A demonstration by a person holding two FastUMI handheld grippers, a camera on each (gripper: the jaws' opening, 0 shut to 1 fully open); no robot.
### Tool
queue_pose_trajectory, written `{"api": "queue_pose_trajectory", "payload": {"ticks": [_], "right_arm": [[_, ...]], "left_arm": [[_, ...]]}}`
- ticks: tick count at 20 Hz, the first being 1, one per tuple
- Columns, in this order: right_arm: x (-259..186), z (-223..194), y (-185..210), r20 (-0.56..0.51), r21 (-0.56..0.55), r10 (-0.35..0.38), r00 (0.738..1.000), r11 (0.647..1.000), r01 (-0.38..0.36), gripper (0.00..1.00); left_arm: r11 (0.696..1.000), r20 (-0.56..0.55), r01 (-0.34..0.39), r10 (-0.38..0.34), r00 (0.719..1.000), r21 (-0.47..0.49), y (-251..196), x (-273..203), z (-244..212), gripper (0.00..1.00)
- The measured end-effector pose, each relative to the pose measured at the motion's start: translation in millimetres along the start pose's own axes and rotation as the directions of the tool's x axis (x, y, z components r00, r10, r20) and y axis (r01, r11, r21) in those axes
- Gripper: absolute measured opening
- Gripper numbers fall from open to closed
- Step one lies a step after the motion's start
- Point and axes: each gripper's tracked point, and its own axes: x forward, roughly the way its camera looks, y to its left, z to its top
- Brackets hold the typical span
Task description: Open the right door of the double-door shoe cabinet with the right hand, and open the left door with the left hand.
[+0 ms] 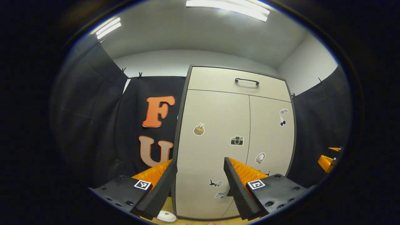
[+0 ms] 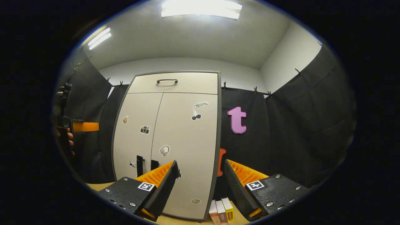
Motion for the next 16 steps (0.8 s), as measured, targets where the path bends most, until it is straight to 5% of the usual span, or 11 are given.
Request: {"api": "queue_pose_trajectory", "payload": {"ticks": [16], "right_arm": [[72, -41, 60, -0.102, 0.004, 0.024, 0.995, 1.000, -0.024, 0.90]], "left_arm": [[0.993, -0.008, -0.067, 0.068, 0.998, 0.094, 57, 2, -33, 0.96]]}}
